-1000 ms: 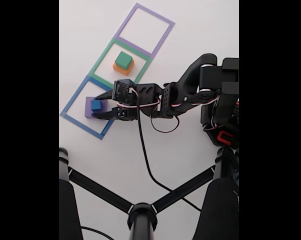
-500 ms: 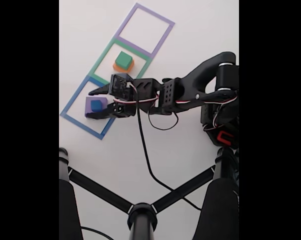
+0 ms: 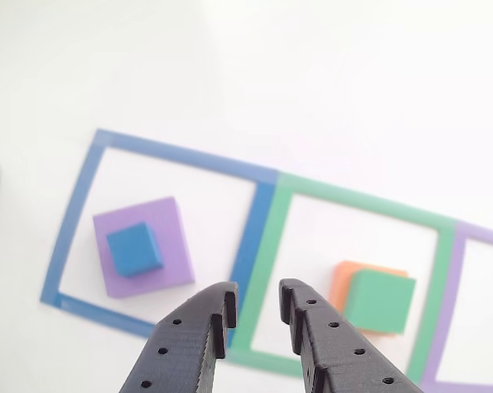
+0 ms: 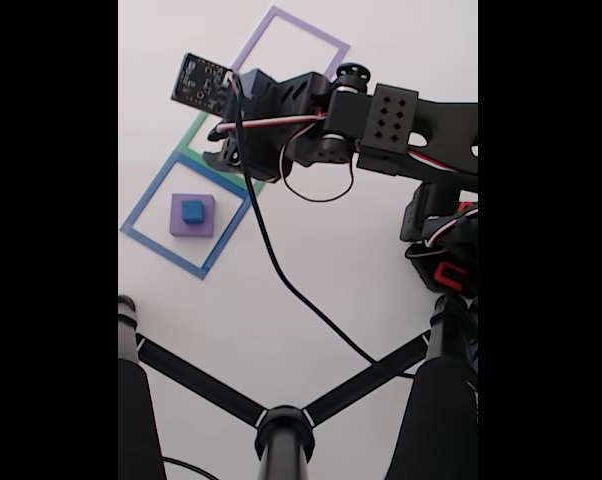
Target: Tower of hanoi
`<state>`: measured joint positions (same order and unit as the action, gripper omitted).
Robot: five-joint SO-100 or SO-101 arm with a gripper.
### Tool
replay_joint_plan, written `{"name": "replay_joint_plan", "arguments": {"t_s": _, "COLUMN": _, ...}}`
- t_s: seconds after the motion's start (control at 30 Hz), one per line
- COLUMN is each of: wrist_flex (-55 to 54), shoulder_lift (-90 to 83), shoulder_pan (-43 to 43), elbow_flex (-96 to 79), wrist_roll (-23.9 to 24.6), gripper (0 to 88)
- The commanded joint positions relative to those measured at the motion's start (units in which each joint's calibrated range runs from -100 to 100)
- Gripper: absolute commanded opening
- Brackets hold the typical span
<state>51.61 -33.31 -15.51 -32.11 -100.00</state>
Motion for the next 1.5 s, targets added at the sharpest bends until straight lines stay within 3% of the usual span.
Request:
{"name": "replay_joint_plan", "arguments": {"t_s": 0.0, "wrist_flex": 18.93, "shoulder_lift": -1.39, "shoulder_pan": 3.05, "elbow_flex": 18.80, "wrist_roll": 0.00, "gripper": 0.1}}
{"name": "replay_joint_plan", "arguments": {"t_s": 0.13, "wrist_flex": 33.83, "shoulder_lift": 2.14, "shoulder_pan": 6.17, "elbow_flex": 35.07, "wrist_roll": 0.00, "gripper": 0.0}}
{"name": "replay_joint_plan", "arguments": {"t_s": 0.3, "wrist_flex": 44.11, "shoulder_lift": 4.46, "shoulder_pan": 9.83, "elbow_flex": 47.24, "wrist_roll": 0.00, "gripper": 0.0}}
{"name": "replay_joint_plan", "arguments": {"t_s": 0.6, "wrist_flex": 48.07, "shoulder_lift": 4.62, "shoulder_pan": 12.58, "elbow_flex": 49.61, "wrist_roll": 0.00, "gripper": 0.1}}
{"name": "replay_joint_plan", "arguments": {"t_s": 0.73, "wrist_flex": 46.13, "shoulder_lift": 3.82, "shoulder_pan": 13.19, "elbow_flex": 44.34, "wrist_roll": 0.00, "gripper": 4.1}}
{"name": "replay_joint_plan", "arguments": {"t_s": 1.0, "wrist_flex": 24.03, "shoulder_lift": -6.44, "shoulder_pan": 15.55, "elbow_flex": 15.17, "wrist_roll": 0.00, "gripper": 20.3}}
{"name": "replay_joint_plan", "arguments": {"t_s": 1.27, "wrist_flex": -1.54, "shoulder_lift": -12.21, "shoulder_pan": 17.38, "elbow_flex": -11.46, "wrist_roll": 0.00, "gripper": 25.7}}
{"name": "replay_joint_plan", "arguments": {"t_s": 1.47, "wrist_flex": -28.17, "shoulder_lift": -11.97, "shoulder_pan": 17.61, "elbow_flex": -30.27, "wrist_roll": 0.00, "gripper": 30.4}}
